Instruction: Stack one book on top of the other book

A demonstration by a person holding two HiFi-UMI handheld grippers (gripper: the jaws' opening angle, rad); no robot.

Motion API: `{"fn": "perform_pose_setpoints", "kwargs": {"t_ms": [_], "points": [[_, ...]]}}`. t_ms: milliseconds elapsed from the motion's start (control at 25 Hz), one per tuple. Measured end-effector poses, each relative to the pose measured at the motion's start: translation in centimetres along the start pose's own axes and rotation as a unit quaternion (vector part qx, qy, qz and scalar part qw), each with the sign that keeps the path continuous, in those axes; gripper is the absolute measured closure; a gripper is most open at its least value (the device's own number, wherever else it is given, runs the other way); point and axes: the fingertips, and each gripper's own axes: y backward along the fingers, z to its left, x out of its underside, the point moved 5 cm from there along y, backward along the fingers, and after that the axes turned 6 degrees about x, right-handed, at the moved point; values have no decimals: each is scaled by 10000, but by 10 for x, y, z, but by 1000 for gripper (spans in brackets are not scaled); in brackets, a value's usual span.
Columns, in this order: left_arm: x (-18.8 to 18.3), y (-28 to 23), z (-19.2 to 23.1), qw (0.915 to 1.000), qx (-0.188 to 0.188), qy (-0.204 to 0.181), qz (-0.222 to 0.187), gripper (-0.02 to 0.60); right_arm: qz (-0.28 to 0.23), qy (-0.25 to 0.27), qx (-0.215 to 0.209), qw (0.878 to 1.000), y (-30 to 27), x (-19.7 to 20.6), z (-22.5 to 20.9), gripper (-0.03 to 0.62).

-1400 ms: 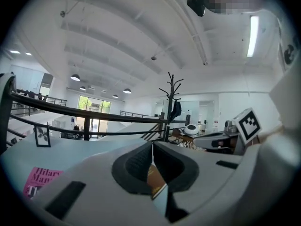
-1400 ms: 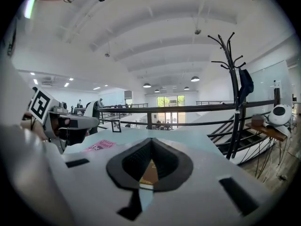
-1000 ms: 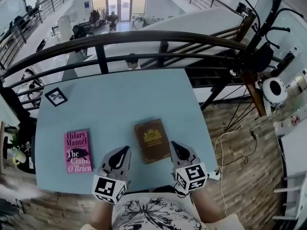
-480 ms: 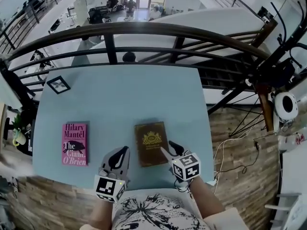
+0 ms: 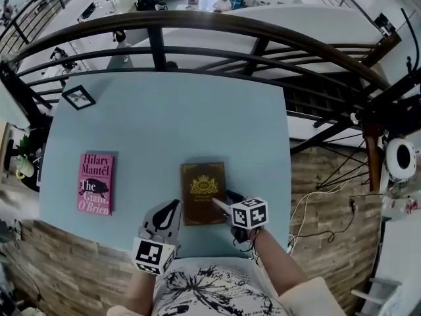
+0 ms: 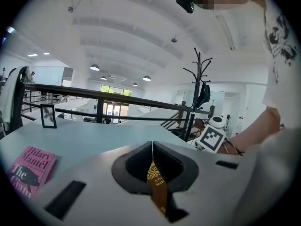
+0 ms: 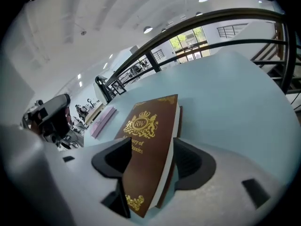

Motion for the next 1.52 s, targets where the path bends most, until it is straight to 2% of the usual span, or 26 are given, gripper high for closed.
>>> {"fn": "perform_pose_setpoints", "kwargs": {"t_ms": [280,400,480,560,680,720,760,800,1000,1120,1400,1440,1520], "points": [[27,-6,0,9984,-221,487,174,571,274,-72,-1,9996,-17,-3,-5,349],[46,-10,6,9950,-380,636,674,571,281,-77,-3,9996,-18,-3,-5,350],[63,-16,7,9848,-381,1095,1297,569,291,-91,-23,9995,-18,-2,-5,350],[76,-24,7,9725,-312,1581,1681,569,303,-130,-57,9994,-19,-2,-7,350],[88,-35,12,9644,-376,1721,1971,568,316,-132,-74,9994,-18,-1,-6,349],[93,-39,14,9618,-393,1738,2079,552,317,-124,-83,9994,-19,-1,-6,349],[98,-43,15,9584,-380,1792,2191,471,315,-121,-98,9994,-19,-1,-6,348],[102,-47,16,9545,-354,1867,2299,440,310,-123,-111,9994,-19,-1,-6,347],[122,-66,22,9364,-368,2180,2726,342,250,-130,-145,9995,-19,-1,-7,344],[133,-73,25,9241,-408,2521,2842,314,210,-149,-207,9995,-20,-1,-8,344],[152,-83,25,8905,254,3669,2677,307,111,-283,-215,9993,-21,0,-9,341],[152,-83,25,8883,294,3757,2624,307,116,-284,-218,9993,-21,0,-8,342],[153,-81,24,8901,263,3761,2560,307,113,-297,-230,9992,-21,0,-8,344]]}}
